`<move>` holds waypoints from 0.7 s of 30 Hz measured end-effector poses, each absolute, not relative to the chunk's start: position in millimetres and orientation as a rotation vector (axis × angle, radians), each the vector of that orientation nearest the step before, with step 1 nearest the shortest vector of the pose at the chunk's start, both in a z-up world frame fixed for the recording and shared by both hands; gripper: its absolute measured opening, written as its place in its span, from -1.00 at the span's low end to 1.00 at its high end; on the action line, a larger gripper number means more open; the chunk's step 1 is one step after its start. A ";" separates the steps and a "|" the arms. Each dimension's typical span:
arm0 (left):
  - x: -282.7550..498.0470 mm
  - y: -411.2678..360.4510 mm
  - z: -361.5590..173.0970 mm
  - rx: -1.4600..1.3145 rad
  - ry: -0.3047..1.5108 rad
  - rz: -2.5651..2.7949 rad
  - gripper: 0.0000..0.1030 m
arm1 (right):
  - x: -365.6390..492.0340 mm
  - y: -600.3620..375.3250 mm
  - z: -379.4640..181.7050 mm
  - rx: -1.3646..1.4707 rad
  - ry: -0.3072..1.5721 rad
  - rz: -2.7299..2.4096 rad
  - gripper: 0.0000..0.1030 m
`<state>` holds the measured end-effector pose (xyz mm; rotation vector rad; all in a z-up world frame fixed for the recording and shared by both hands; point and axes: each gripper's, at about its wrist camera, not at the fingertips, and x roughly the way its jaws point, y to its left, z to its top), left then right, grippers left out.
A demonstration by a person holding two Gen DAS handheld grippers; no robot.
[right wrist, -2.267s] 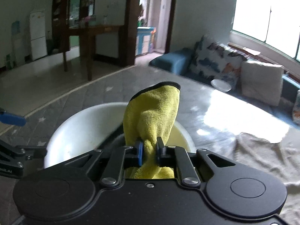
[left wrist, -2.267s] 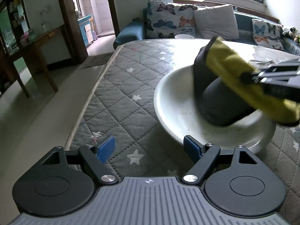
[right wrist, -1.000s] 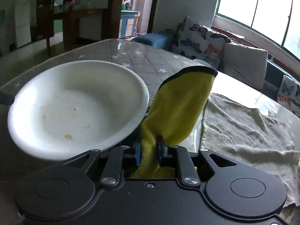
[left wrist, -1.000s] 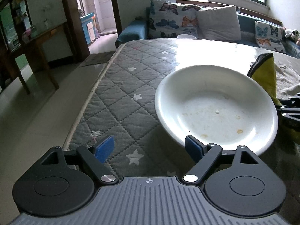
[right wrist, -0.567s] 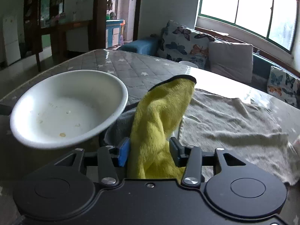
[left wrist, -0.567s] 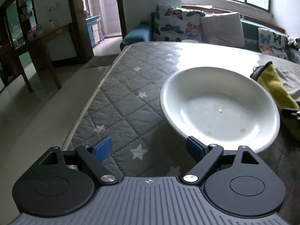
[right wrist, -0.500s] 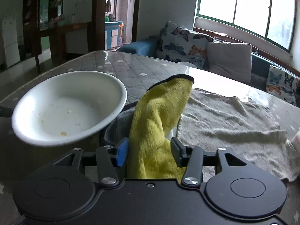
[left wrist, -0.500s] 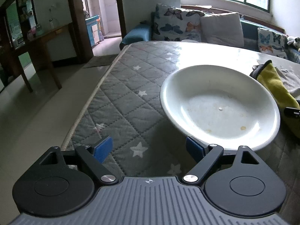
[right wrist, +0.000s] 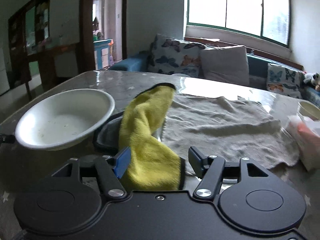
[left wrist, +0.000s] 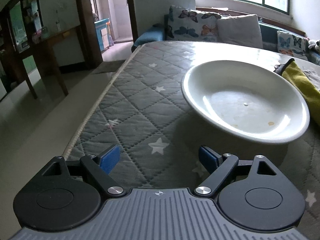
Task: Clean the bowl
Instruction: 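Carry the yellow cloth away from the bowl toward the grey towel with the right tool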
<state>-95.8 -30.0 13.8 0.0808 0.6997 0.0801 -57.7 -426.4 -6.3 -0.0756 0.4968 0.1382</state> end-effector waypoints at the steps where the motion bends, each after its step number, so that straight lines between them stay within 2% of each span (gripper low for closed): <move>1: -96.3 -28.7 12.4 0.080 0.698 0.083 0.68 | -59.9 -429.2 -6.1 -0.073 0.492 0.130 0.30; 11: -94.2 -14.4 3.2 0.072 0.665 0.070 0.70 | -61.9 -460.5 -18.3 -0.014 0.491 0.019 0.35; 21: -93.9 -10.5 -5.3 0.095 0.616 0.047 0.85 | -42.9 -490.5 -41.0 0.037 0.560 -0.043 0.41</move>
